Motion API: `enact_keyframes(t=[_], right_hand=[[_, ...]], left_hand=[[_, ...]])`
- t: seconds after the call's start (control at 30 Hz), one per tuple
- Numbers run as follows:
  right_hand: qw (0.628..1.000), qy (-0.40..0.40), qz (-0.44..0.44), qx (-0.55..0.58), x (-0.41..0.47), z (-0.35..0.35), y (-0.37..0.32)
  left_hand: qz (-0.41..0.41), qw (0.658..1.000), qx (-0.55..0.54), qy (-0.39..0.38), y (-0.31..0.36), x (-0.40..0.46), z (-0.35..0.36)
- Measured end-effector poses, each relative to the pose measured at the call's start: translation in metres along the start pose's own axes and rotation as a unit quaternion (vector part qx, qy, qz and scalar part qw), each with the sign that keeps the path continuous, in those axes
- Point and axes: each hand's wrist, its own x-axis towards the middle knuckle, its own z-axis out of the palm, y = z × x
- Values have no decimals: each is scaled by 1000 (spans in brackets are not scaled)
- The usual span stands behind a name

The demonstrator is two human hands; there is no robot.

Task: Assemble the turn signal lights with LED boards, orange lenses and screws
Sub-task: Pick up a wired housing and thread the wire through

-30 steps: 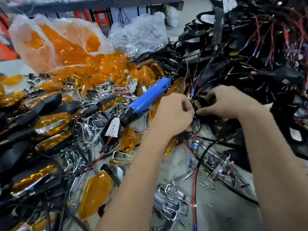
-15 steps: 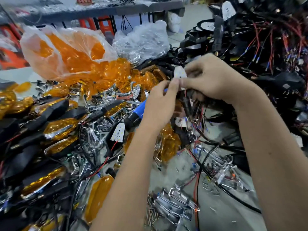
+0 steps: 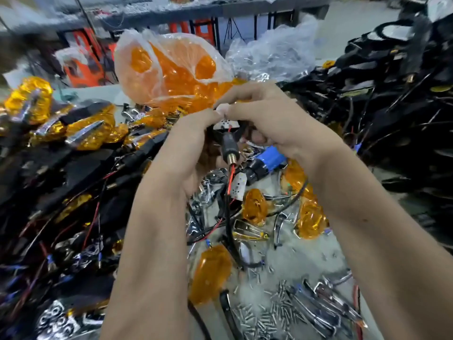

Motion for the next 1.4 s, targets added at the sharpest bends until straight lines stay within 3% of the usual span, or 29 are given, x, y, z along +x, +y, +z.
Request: enact_keyframes(t=[0.23, 0.37, 0.6, 0.83, 1.03, 1.2, 1.33, 1.4], right_hand=[[998, -14, 33, -55, 1, 15, 43], [999, -2, 16, -39, -2, 11, 55], [999, 14, 23, 46, -10, 3, 71], [997, 62, -19, 44, -11, 8, 70], [997, 18, -13, 69, -14, 2, 64], [999, 0, 12, 45, -16, 1, 58], [998, 10, 20, 56, -16, 5, 57], [998, 22, 13, 58, -17, 9, 56]], left_hand=[[-18, 997, 72, -20, -47, -3, -16], [-15, 998, 49, -35, -61, -2, -13], [-2, 994, 100, -38, -64, 4, -2], [31, 997, 66, -34, -64, -1, 6], [66, 989, 118, -56, -66, 2, 2], [50, 991, 71, -103, -68, 2, 3], [59, 992, 57, -94, -71, 4, 3], [74, 994, 54, -52, -72, 5, 4]])
